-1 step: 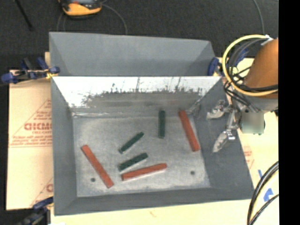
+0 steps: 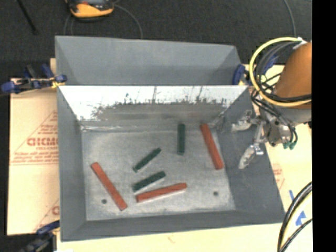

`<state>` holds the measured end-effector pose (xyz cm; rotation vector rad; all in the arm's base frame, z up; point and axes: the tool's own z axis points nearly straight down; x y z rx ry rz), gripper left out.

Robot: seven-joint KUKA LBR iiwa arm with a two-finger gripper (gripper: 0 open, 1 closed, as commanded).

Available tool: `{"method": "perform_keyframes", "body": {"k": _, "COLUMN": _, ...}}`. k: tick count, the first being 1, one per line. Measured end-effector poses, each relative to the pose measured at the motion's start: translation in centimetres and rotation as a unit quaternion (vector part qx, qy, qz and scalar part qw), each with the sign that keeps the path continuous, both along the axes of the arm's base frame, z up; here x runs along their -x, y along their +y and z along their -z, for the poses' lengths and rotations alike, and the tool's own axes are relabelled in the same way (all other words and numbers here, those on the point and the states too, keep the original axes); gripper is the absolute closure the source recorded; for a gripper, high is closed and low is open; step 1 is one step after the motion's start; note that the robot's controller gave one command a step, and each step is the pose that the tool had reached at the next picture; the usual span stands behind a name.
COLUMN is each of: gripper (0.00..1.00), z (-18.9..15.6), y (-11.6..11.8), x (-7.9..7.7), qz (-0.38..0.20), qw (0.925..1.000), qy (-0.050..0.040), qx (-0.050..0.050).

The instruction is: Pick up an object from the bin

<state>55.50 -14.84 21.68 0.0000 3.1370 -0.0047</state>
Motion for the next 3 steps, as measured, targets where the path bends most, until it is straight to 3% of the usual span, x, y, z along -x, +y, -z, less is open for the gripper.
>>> {"method": "perform_keyframes", "body": {"k": 1, "gripper": 0.00, "z": 7.6, "y": -0.8, "x": -2.5, "qz": 0.037, "qw": 0.9993, "qy": -0.0028, "qx": -0.001}}
{"method": "perform_keyframes", "body": {"k": 2, "gripper": 0.00, "z": 12.1, "y": -0.6, "x": -4.5, "qz": 0.212, "qw": 0.9773, "qy": -0.0012, "qx": -0.002}}
{"method": "perform_keyframes", "body": {"k": 3, "gripper": 0.00, "z": 13.0, "y": -0.2, "x": -4.1, "qz": 0.244, "qw": 0.9697, "qy": -0.0078, "qx": -0.006}}
